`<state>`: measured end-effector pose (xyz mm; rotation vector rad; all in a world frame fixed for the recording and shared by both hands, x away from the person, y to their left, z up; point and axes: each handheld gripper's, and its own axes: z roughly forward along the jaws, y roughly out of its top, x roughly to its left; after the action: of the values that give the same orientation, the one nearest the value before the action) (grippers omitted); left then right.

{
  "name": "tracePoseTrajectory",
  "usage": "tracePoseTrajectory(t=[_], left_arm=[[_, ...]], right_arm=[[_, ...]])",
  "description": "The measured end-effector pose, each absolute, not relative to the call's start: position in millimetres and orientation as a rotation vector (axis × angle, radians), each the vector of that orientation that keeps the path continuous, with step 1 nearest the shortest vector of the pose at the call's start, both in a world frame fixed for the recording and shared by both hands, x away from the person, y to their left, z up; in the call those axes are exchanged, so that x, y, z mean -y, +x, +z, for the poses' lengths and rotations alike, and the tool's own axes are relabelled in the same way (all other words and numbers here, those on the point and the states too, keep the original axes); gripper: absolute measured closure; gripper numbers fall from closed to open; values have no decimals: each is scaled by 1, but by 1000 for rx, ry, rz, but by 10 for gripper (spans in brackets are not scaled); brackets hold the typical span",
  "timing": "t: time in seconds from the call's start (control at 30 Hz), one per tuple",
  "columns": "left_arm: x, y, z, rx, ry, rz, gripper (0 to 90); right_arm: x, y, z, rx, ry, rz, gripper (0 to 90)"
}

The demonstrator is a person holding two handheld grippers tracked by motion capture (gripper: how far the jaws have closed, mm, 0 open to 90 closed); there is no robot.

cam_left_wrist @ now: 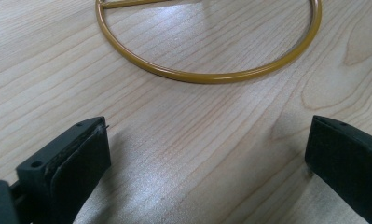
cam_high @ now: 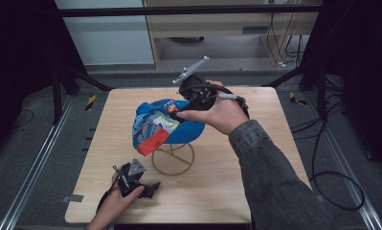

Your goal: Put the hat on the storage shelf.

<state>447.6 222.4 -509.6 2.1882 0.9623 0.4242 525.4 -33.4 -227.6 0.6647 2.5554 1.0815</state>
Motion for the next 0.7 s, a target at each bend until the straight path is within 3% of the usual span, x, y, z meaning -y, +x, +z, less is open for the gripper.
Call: tracePoseTrajectory(t=[0.43, 0.7], left_arm=[[-222, 448, -510, -962, 2188, 424, 0], [-222, 448, -510, -962, 2188, 424, 0]], right_arm=[[51, 522, -229, -2503, 719, 1123, 95], [55, 518, -230, -2503, 705, 1128, 68]])
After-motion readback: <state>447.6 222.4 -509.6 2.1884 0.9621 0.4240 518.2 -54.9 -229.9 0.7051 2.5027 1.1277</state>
